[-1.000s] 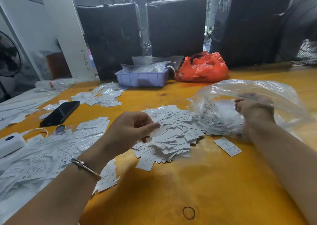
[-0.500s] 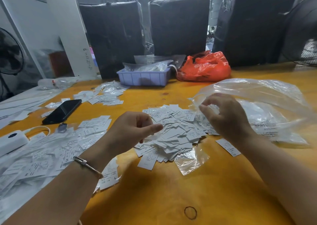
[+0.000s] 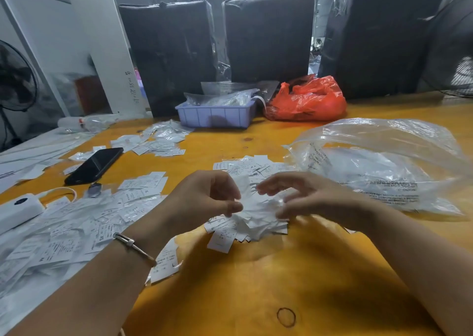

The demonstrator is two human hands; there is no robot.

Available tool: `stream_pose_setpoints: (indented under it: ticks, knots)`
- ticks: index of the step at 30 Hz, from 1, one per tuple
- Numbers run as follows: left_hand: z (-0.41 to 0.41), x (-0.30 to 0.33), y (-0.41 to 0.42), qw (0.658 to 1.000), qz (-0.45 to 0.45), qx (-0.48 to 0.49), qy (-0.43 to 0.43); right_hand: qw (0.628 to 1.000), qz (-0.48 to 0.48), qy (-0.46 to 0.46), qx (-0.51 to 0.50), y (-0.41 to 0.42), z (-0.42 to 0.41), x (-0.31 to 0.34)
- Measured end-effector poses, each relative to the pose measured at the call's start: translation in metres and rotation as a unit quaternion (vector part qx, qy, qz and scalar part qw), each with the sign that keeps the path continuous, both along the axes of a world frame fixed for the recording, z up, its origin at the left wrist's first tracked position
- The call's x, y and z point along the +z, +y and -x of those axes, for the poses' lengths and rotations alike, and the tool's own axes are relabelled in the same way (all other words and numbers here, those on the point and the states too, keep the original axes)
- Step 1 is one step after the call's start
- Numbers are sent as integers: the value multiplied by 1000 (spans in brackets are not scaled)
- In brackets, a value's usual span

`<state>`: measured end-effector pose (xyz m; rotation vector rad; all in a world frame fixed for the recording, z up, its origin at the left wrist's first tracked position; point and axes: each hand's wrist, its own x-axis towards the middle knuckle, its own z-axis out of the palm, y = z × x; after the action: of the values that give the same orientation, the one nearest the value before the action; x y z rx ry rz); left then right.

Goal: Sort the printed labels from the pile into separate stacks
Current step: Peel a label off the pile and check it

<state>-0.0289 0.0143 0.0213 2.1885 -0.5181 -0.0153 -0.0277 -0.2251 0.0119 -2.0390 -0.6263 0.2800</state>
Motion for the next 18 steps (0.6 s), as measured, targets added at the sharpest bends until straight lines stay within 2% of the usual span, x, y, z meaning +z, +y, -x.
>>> stream_pose_setpoints:
  ticks: [4,7,11,18]
  knots:
    - [-2,-1,3,999,-15,31,-14,987,138,-83,22,9,5,-4]
    - [-5,-2,6,997,-31,63,-25,975,166,-145,27,20,4,-10]
    - [-6,-3,7,996,-36,72,-28,981,119,-156,-11,22,1,-13]
    - [-6,-3,7,996,-37,72,-27,996,-64,-3,-65,-3,-5,-3]
